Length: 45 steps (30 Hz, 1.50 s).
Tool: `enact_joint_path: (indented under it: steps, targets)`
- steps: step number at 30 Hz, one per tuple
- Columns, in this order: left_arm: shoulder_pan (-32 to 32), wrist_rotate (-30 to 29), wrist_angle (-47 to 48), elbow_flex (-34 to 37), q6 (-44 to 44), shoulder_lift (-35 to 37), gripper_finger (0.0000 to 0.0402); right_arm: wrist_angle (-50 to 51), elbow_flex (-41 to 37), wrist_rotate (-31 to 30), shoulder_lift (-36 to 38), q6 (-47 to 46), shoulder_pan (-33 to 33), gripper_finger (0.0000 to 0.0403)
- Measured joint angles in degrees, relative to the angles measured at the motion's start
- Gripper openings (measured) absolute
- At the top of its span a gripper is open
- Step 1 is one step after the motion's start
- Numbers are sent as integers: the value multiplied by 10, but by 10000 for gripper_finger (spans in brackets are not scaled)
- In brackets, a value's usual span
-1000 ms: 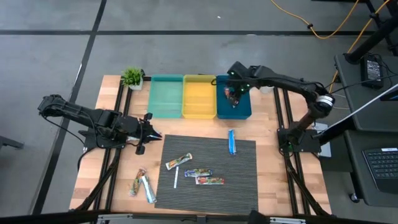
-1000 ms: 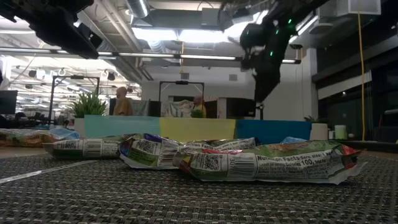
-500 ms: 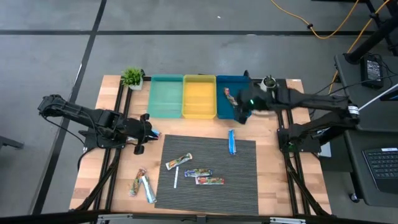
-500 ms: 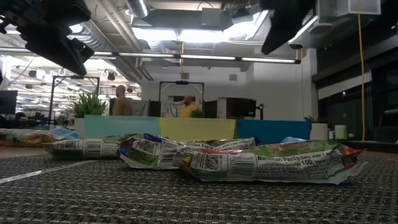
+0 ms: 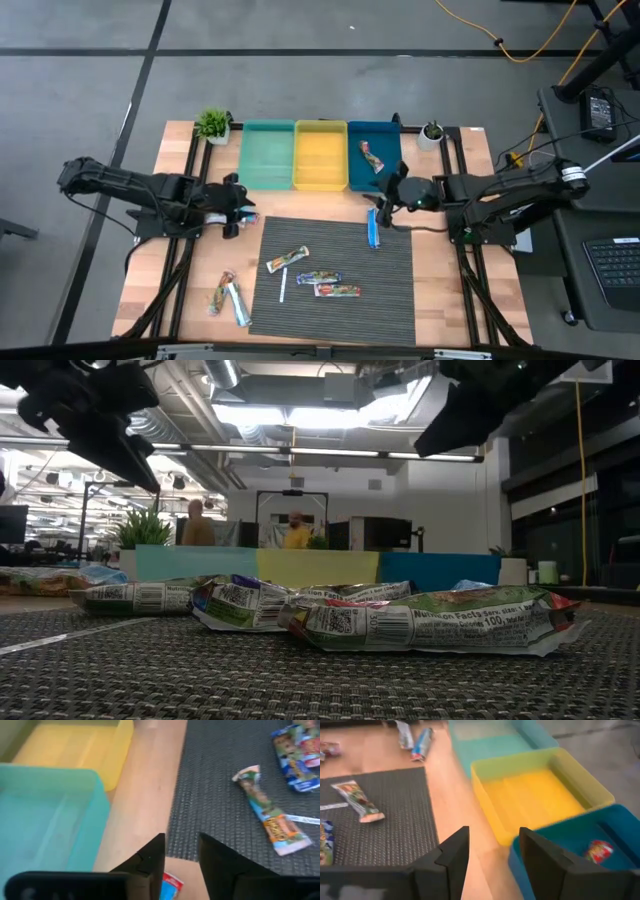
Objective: Pick and place Granola Bars by type
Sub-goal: Put the red granola bar into the blue bin
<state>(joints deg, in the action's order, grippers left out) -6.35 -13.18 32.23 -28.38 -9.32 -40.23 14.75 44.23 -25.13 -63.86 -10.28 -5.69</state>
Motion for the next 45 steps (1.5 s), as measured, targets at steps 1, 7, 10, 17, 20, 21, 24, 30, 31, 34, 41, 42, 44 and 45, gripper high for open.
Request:
enact_joint_path:
  steps: [1, 7, 10, 17, 20, 21, 24, 30, 31, 34, 41, 42, 44, 45]
  targets:
    - [3, -6, 2, 0, 0, -4, 126, -9, -4, 1, 0, 3, 0, 174]
    - [24, -37, -5, 0, 37, -51, 180, -13, -5, -12, 0, 24, 1, 174]
    - [40, -36, -5, 0, 43, -85, 202, -13, -5, -12, 0, 31, 1, 174]
    - [78, 29, -7, -1, 61, -146, 219, -10, -5, -13, 0, 33, 1, 174]
    - [96, 52, -9, -1, 69, -166, 217, -7, -5, -13, 0, 35, 1, 174]
    - [101, 57, -10, -1, 70, -171, 217, -7, -5, -13, 0, 37, 1, 174]
    - [109, 59, -10, -1, 71, -188, 218, -7, -5, -13, 0, 46, 1, 174]
    - [127, 53, -10, -1, 71, -217, 217, -7, -5, -13, 0, 45, 2, 174]
    - [130, 52, -10, -1, 71, -222, 217, -7, -5, -13, 0, 44, 2, 174]
    - [136, 52, -10, -1, 70, -237, 217, -6, -5, -13, 0, 40, 2, 174]
    - [137, 54, 14, -37, 68, -248, 215, -2, -5, -13, -1, 46, 2, 174]
    - [137, 54, 33, -57, 67, -248, 215, -2, -5, -13, -1, 46, 2, 174]
    - [136, 51, 84, -103, 67, -248, 215, -1, -5, -13, -1, 46, 2, 174]
    - [136, 47, 114, -128, 67, -248, 214, -1, -5, -13, -1, 46, 2, 174]
